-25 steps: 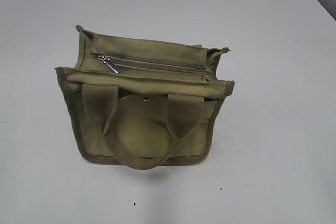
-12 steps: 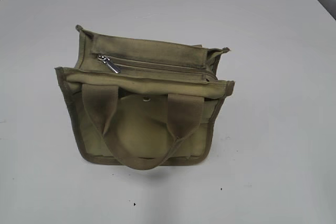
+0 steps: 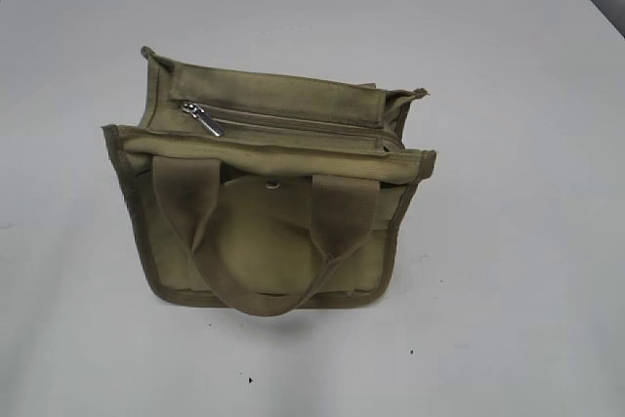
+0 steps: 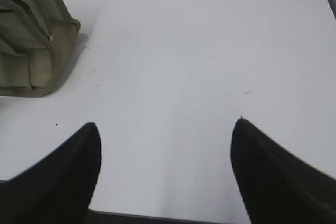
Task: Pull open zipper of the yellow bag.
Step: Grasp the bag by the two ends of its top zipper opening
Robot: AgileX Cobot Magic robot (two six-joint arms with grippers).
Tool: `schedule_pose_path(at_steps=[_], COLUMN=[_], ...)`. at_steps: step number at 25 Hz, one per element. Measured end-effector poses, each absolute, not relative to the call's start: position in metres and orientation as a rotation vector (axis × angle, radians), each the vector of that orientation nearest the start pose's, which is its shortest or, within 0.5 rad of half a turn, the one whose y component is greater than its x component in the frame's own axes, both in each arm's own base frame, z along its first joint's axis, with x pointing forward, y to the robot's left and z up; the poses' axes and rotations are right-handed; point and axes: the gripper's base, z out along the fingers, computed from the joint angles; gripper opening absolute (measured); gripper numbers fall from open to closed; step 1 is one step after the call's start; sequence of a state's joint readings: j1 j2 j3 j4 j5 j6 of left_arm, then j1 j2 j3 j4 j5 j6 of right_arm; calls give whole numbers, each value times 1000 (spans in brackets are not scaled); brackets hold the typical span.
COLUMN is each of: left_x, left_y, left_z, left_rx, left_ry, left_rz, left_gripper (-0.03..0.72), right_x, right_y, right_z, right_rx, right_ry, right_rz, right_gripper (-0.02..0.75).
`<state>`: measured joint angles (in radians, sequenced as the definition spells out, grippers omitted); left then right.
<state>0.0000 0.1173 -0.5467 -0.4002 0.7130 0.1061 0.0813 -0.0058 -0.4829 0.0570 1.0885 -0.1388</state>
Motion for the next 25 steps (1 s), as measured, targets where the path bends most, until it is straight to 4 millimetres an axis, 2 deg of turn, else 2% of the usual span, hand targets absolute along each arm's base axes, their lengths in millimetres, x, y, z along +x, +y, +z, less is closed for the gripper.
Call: schedule_pose_path(at_steps=[5, 8, 14, 19, 21, 25], left_x=[76, 115, 194, 239, 252, 271], left_y=[-32, -38, -54, -61, -64, -81], left_z=[330, 327, 302, 297, 295, 290], left_rx=[-66, -89, -38, 22, 37, 99], left_ry=[1831, 1952, 2233, 2331, 2356, 2392], left_rz=[-567, -674, -894, -1016, -1039, -1076], left_gripper=[418, 418, 418, 418, 418, 418], right_x=[5, 26, 77, 126, 153, 194], right_y=[8, 15, 33, 56, 70, 100], right_z=[284, 292, 303, 305, 303, 304], right_rx=[-311, -380, -482, -635, -715, -853], right_ry=[1996, 1970, 1925, 2002, 2050, 2055], right_rz=[59, 88, 208, 268, 275, 283], right_gripper=[594, 594, 594, 594, 594, 594])
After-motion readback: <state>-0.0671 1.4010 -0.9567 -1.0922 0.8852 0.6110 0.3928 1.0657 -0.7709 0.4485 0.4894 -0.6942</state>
